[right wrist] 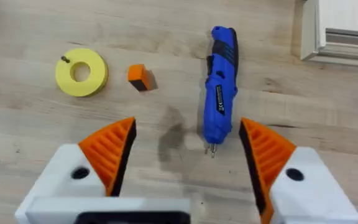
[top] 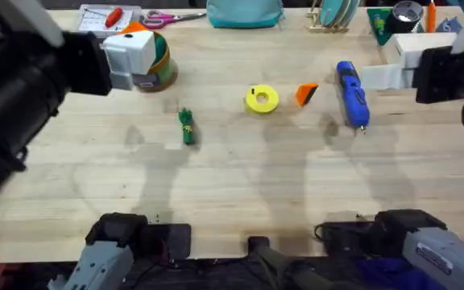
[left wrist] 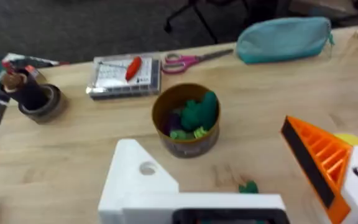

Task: Pick up the gripper from the table and insert it into the empty holder that is missing its gripper. Then pick up a screw, insert it into the mounting hole, and use the screwdriver to tighten it. Finally, clean up the table by picking up the vegetable and placing it into the bucket.

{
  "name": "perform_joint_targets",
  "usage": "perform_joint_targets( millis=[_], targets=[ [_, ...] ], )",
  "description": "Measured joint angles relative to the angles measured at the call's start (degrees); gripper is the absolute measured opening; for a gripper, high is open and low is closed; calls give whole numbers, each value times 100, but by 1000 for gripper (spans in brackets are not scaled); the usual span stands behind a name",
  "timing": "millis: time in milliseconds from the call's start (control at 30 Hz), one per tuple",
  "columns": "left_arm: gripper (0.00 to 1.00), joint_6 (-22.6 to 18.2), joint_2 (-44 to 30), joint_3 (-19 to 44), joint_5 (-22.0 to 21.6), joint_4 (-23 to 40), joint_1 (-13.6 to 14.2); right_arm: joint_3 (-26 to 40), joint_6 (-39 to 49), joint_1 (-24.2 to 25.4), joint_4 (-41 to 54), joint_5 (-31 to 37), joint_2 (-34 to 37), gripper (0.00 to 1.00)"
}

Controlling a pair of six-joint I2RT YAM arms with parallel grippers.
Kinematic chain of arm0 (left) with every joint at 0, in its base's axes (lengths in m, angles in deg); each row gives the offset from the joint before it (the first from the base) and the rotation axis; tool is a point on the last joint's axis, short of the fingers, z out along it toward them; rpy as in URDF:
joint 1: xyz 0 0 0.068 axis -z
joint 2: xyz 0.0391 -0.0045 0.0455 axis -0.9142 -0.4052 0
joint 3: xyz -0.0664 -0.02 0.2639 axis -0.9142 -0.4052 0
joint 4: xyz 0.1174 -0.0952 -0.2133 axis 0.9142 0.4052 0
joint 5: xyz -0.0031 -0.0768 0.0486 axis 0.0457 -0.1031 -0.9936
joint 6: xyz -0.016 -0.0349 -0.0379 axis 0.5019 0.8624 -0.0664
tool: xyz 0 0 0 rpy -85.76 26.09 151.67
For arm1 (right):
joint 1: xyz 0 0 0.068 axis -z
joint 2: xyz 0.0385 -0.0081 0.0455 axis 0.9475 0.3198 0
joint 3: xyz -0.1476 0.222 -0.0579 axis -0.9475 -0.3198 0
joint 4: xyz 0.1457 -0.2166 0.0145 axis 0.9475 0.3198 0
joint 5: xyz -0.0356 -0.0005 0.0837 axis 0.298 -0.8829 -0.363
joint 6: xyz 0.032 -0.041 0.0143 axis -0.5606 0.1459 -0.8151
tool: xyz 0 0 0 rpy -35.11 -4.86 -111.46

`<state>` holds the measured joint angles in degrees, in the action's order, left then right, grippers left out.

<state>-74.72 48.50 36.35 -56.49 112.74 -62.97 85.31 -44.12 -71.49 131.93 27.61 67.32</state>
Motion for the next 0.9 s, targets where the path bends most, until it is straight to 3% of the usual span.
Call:
perform_joint_targets(
  millis=[533, 700, 900],
  targets=[
    [985, 2, 1938, -3168, 32, -3453, -82, 0, 0, 0, 1, 0, 0, 996],
    [986, 0, 2413, -3860, 106, -4011, -82, 0, 0, 0, 0, 0, 0, 996],
    [986, 0, 2950, -4331, 224, -4189, -82, 0, 0, 0, 0, 0, 0, 996]
  ],
)
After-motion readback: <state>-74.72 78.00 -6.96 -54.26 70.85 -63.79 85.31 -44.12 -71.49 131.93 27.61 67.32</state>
